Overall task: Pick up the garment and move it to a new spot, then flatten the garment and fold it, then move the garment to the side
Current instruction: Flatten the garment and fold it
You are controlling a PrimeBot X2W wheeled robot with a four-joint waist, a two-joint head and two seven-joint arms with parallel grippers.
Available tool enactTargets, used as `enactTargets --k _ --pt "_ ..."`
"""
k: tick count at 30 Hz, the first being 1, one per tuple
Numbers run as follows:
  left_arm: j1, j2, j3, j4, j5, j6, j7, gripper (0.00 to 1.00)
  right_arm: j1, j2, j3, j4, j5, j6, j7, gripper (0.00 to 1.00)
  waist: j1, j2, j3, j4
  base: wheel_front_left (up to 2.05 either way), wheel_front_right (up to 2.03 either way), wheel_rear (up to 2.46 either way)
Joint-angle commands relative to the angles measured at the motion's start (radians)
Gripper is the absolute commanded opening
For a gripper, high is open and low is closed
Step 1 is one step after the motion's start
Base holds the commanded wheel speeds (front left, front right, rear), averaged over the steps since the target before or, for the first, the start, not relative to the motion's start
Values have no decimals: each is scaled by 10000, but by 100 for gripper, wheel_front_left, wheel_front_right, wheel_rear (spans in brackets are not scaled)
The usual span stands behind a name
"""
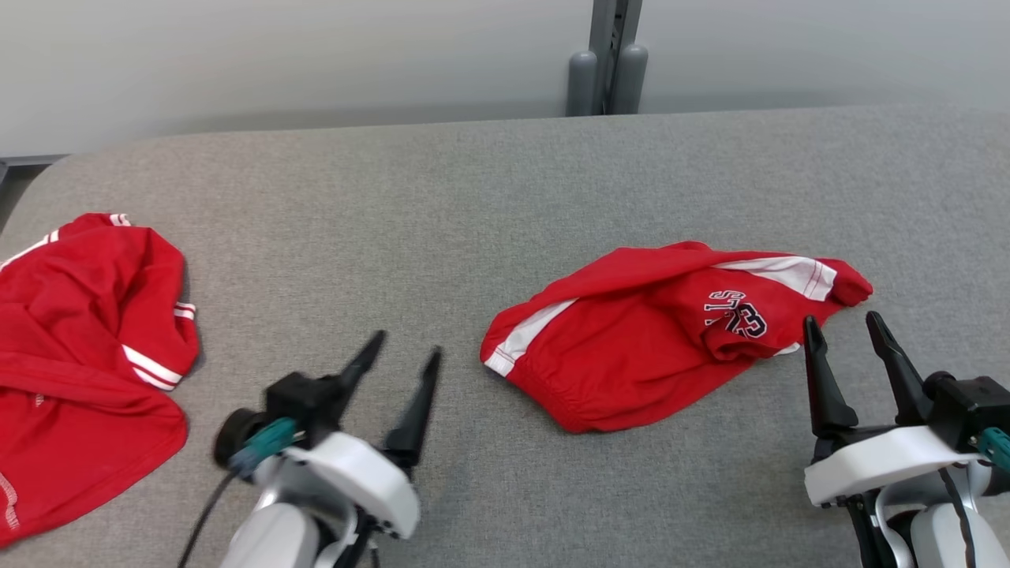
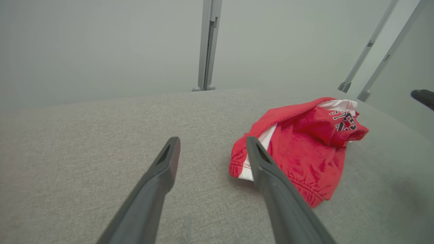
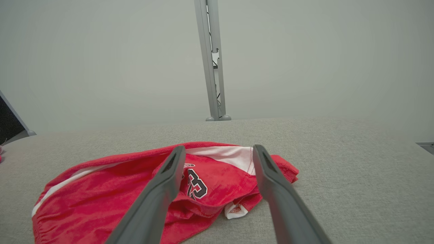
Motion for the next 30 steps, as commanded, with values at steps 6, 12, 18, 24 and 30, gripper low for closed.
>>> enactTargets --k 6,12,18,24,30 --pt "-1062 -181 -1189 778 -345 -322 1319 100 -347 -13 297 -47 86 1 -6 100 0 -1 505 -440 0 0 0" --pt "-1764 -177 -1493 1772 -702 -393 1745 100 -509 -6 380 87 177 1 -146 100 0 -1 873 -851 0 0 0" --pt "-2177 -90 -1599 2530 -1044 -409 1908 100 -571 -1 332 220 252 1 -249 100 0 -1 1032 -1046 0 0 0" --pt "-2380 5 -1792 2737 -1324 -417 1877 0 -664 0 257 326 268 1 -292 100 0 -1 1084 -1050 0 0 0" --pt "-2570 154 -2176 3029 -1549 -418 1889 0 -830 -1 299 405 302 1 -334 100 0 -1 1131 -1067 0 0 0"
